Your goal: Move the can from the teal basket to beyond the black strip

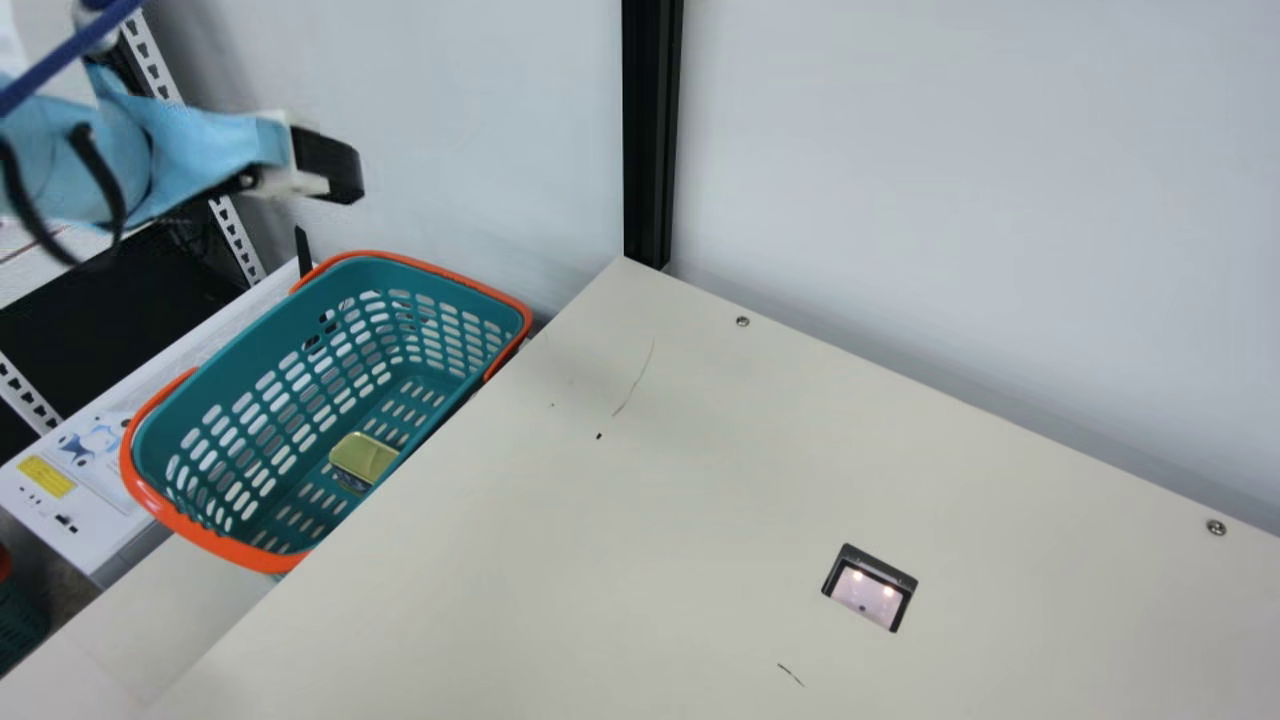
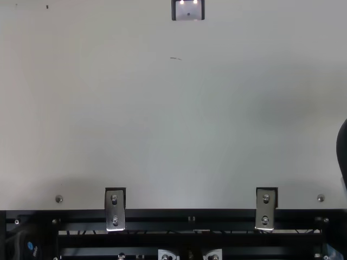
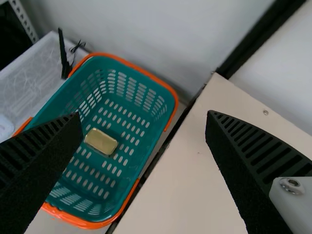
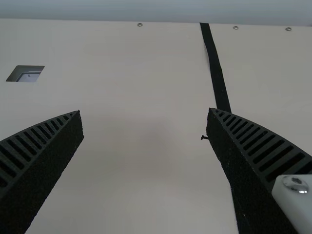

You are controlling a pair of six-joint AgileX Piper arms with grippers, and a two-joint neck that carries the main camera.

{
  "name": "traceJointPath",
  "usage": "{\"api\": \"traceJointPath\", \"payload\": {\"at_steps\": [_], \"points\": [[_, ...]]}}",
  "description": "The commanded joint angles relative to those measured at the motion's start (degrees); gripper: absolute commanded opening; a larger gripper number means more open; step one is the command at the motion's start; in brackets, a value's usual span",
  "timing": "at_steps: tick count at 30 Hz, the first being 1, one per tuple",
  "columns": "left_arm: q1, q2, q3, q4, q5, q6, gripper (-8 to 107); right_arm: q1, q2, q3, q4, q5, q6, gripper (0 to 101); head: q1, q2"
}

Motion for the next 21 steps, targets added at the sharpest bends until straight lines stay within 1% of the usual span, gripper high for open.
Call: {"api": "traceJointPath", "payload": {"at_steps": [1, 5, 9, 14, 21], "points": [[0.2, 5.8, -2.1, 1.0, 1.3, -2.5, 90, 0.0, 0.0, 0.0, 0.0, 0.0, 0.0, 101, -3.0, 1.4], [-1.0, 11.4, -3.9, 3.2, 2.9, -7.9, 90, 0.0, 0.0, 0.0, 0.0, 0.0, 0.0, 101, -3.0, 1.4], [-2.2, 16.5, -4.6, 4.9, 3.5, -13.4, 90, 0.0, 0.0, 0.0, 0.0, 0.0, 0.0, 101, -3.0, 1.4], [-2.6, 23.0, -5.4, 6.1, 2.7, -19.4, 90, 0.0, 0.0, 0.0, 0.0, 0.0, 0.0, 101, -3.0, 1.4], [-1.6, 31.4, -6.8, 7.3, 0.2, -27.2, 90, 0.0, 0.0, 0.0, 0.0, 0.0, 0.0, 101, -3.0, 1.4]]}}
